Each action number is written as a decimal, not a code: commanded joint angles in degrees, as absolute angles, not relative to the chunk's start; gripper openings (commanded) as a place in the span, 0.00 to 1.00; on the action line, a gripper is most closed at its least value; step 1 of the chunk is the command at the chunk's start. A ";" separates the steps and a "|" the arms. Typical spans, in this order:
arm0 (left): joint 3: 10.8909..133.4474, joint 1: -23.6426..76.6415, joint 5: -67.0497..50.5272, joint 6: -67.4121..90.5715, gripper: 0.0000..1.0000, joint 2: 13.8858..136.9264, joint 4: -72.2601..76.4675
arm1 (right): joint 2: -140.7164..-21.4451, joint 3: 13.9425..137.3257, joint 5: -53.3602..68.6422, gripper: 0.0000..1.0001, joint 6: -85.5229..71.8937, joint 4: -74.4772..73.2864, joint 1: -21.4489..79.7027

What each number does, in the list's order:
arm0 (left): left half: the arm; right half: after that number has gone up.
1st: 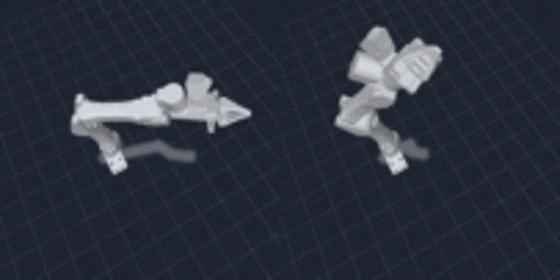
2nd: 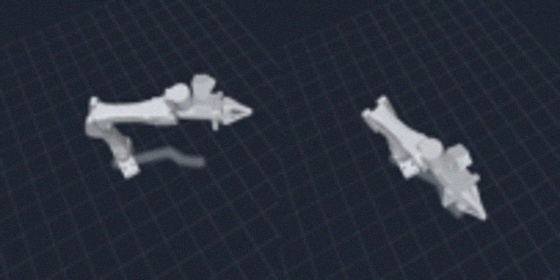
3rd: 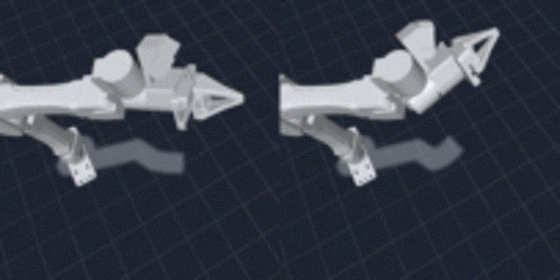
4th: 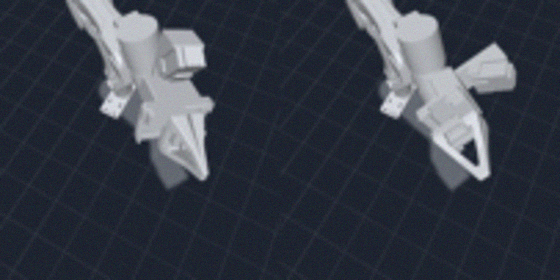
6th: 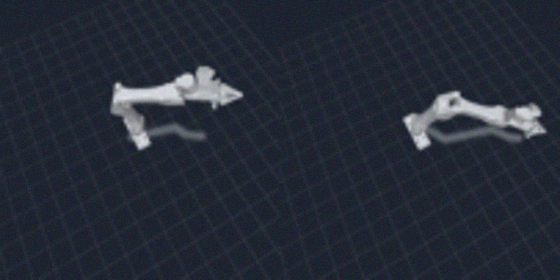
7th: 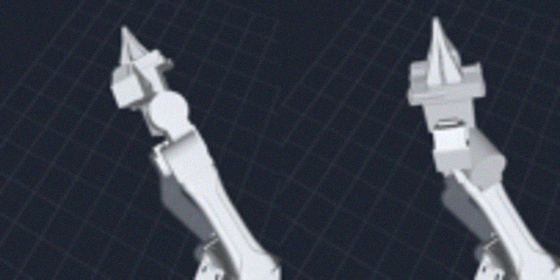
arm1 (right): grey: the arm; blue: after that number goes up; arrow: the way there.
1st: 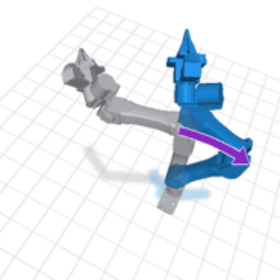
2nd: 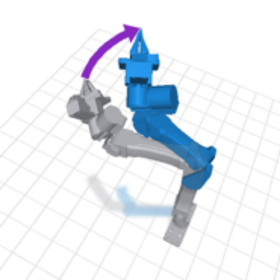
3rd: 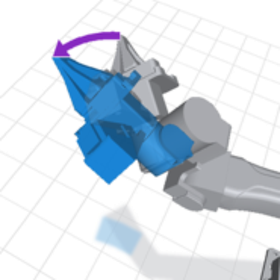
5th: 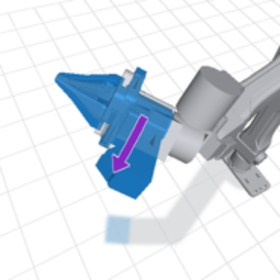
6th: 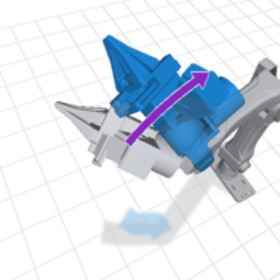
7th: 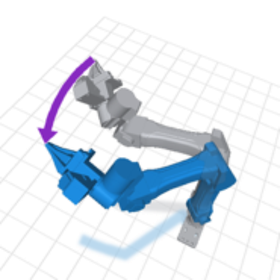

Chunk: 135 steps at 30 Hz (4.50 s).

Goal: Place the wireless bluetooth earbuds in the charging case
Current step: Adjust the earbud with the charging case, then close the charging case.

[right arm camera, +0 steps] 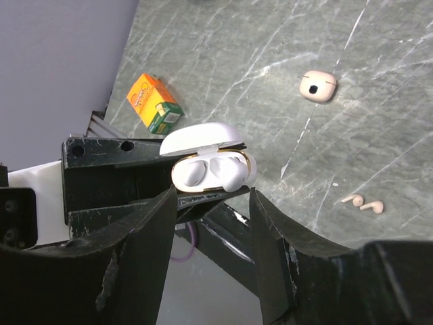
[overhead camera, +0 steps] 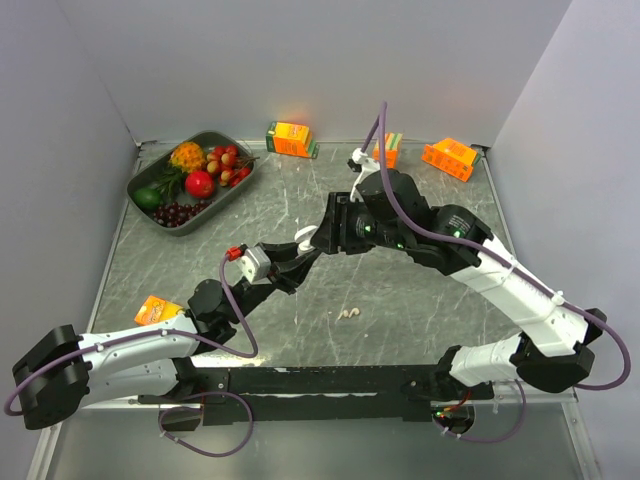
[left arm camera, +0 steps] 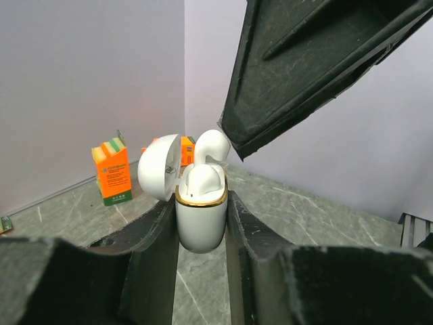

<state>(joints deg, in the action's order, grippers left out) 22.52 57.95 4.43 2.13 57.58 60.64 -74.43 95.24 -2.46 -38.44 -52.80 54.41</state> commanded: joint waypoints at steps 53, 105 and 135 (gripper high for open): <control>25.75 47.46 -37.62 27.07 0.01 56.78 68.03 | -49.31 72.07 11.60 0.76 -2.29 -32.61 54.93; 25.75 47.55 -34.63 24.26 0.01 55.55 64.34 | -50.71 75.50 -2.79 0.83 -10.28 -31.03 57.83; 24.87 49.13 -27.34 15.64 0.01 54.58 55.81 | -67.85 88.15 -2.37 0.33 -13.62 -45.09 57.65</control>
<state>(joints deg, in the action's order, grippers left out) 24.38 48.84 -29.23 16.73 55.33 54.48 -70.00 88.38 -2.96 -13.04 -44.31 56.51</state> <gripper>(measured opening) 0.330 0.346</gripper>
